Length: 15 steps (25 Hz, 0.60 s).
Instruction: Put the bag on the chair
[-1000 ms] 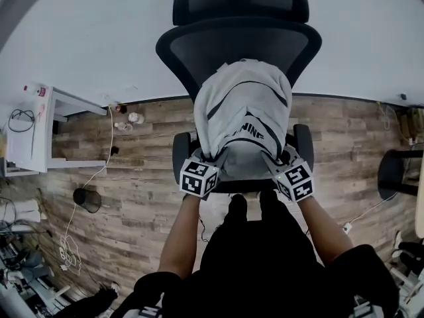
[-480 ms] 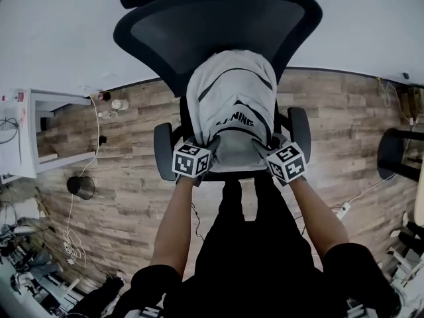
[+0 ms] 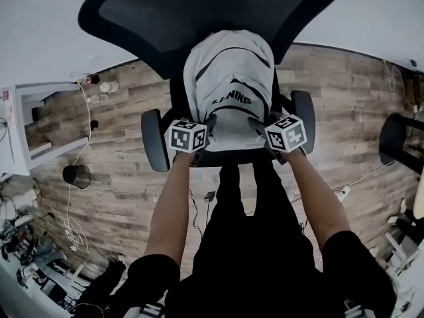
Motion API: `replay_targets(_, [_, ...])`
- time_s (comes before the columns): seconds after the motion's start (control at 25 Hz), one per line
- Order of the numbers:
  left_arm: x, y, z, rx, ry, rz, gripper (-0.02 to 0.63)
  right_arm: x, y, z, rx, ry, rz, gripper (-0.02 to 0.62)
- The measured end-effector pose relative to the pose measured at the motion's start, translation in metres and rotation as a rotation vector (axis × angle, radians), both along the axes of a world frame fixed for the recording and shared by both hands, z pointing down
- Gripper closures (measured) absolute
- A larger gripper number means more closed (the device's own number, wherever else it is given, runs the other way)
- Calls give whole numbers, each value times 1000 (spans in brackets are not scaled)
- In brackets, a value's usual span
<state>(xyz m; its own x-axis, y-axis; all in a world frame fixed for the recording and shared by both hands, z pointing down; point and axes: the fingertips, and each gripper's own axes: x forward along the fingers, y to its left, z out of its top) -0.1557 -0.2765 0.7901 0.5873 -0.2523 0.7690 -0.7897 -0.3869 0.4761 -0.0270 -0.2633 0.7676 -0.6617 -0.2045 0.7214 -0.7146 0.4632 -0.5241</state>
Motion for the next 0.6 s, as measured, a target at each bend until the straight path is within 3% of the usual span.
replay_targets(0.44, [-4,-6,17,41,-50,-21,477,1,-11,22,36,34,3,468])
replay_targets(0.52, [-5,-9,19,69,-73,-32,454,3,-14,24,58,60,18,445])
replay_targets(0.6, [-5,-11,19,99,-93,-37,392,5,-18,27,84,86,35,412])
